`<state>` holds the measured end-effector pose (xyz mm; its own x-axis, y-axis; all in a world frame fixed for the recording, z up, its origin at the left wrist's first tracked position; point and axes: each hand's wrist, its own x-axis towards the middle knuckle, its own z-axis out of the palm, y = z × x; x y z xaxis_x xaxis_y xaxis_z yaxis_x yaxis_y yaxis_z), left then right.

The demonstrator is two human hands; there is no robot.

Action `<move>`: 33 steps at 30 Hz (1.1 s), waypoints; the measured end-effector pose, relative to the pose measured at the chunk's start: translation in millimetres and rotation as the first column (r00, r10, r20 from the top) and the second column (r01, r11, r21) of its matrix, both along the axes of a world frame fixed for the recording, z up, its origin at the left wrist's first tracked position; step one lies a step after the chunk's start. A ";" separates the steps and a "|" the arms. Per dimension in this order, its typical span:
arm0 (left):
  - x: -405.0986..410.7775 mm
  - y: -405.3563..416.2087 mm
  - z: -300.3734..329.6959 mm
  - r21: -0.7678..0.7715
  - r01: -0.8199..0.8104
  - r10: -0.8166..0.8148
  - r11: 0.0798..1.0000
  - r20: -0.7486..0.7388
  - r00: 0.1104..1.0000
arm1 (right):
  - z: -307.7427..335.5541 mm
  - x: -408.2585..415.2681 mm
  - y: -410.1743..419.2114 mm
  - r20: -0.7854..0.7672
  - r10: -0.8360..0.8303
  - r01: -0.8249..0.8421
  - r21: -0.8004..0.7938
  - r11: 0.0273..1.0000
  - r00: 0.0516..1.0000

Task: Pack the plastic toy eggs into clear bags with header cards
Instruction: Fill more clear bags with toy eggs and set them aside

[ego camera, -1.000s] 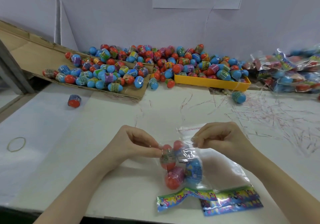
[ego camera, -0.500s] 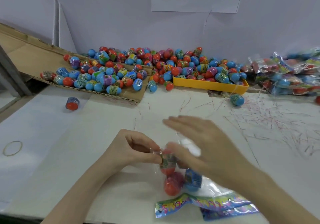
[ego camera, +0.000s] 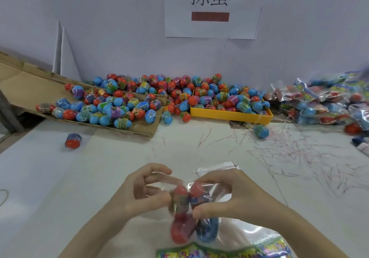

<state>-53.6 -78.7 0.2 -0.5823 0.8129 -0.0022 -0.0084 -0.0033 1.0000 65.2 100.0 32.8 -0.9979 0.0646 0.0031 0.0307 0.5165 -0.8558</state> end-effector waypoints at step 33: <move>57.7 46.7 -37.1 -0.043 -0.449 0.128 0.892 -0.930 0.344 | -54.3 40.4 44.0 -0.053 -0.267 0.251 0.551 0.796 0.962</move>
<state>4.1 -31.9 -36.9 -0.5670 0.6498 0.5062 0.8233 0.4284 0.3723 105.6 144.0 -21.5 -0.9442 0.3164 0.0909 0.2494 0.8677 -0.4300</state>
